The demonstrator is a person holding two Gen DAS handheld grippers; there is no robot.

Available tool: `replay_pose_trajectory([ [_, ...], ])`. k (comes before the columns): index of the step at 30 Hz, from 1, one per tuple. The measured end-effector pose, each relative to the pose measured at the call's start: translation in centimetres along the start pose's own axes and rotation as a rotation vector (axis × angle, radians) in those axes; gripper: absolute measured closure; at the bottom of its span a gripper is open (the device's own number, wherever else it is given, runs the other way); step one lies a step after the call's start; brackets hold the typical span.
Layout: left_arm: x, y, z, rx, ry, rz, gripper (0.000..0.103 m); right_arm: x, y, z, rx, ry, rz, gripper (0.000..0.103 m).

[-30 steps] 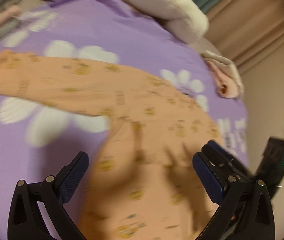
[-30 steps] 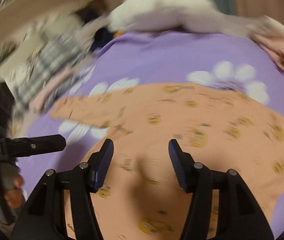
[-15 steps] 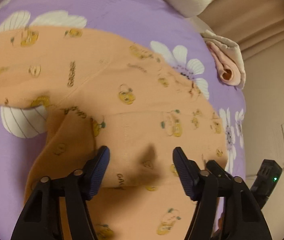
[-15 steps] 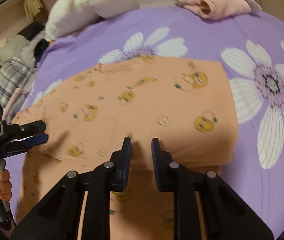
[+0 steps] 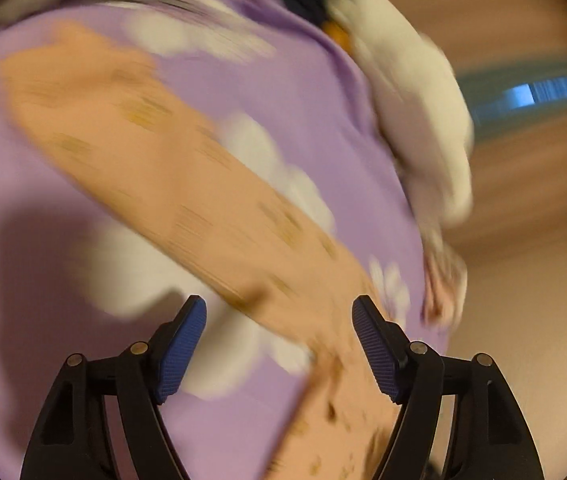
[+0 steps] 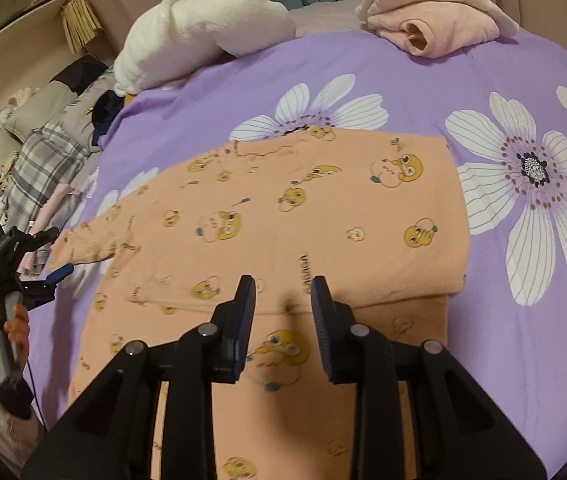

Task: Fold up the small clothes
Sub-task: 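Grasp the other sleeve cuff with the left gripper, then lift the sleeve and fold it across the shirt body, open left gripper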

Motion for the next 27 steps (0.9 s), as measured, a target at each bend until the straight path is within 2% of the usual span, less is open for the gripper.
replay_pose_trajectory([
  [4, 2.3, -2.5, 6.0, 0.016, -0.153, -0.111, 0.029, -0.8, -0.8, 1.1, 0.026, 0.005, -0.004, 0.073],
  [8, 3.9, -4.3, 9.2, -0.04, -0.258, -0.21, 0.029, -1.2, -1.3, 2.2, 0.026, 0.0, -0.006, 0.073],
  [11, 5.1, -4.4, 10.0, -0.052, -0.274, -0.255, 0.029, -1.4, -1.5, 2.9, 0.019, -0.012, -0.007, 0.073],
  [18, 8.3, -4.2, 11.6, -0.029, -0.281, -0.279, 0.03, -2.1, -1.2, 3.8, 0.0, -0.03, 0.008, 0.073],
  [19, 8.5, -4.3, 11.8, -0.017, -0.281, -0.277, 0.033, -2.2, -1.1, 3.9, -0.004, -0.032, 0.01, 0.073],
  [21, 8.3, -4.3, 12.0, 0.036, -0.263, -0.262, 0.047, -2.4, -1.0, 4.2, -0.007, -0.035, 0.014, 0.073],
  [22, 8.1, -3.9, 12.1, 0.068, -0.257, -0.245, 0.063, -2.5, -0.9, 4.4, -0.004, -0.037, 0.018, 0.073],
  [23, 7.9, -3.8, 12.3, 0.09, -0.25, -0.229, 0.075, -2.6, -0.9, 4.5, -0.005, -0.04, 0.02, 0.073],
  [25, 7.5, -3.6, 12.8, 0.136, -0.242, -0.199, 0.087, -2.7, -0.7, 4.8, -0.01, -0.048, 0.023, 0.073],
  [27, 7.3, -4.1, 12.8, 0.178, -0.217, -0.186, 0.089, -2.8, -0.5, 5.2, -0.008, -0.052, 0.029, 0.073],
])
Point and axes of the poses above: each gripper's, at about its wrist camera, not at the fingertips, and y roughly the way its jaws point, z to its left, x to its top, the point moved 7 cm from there along y, roughly the way its jaws point, and after that the axes turned 14 degrees about y, right-handed, at the moved point
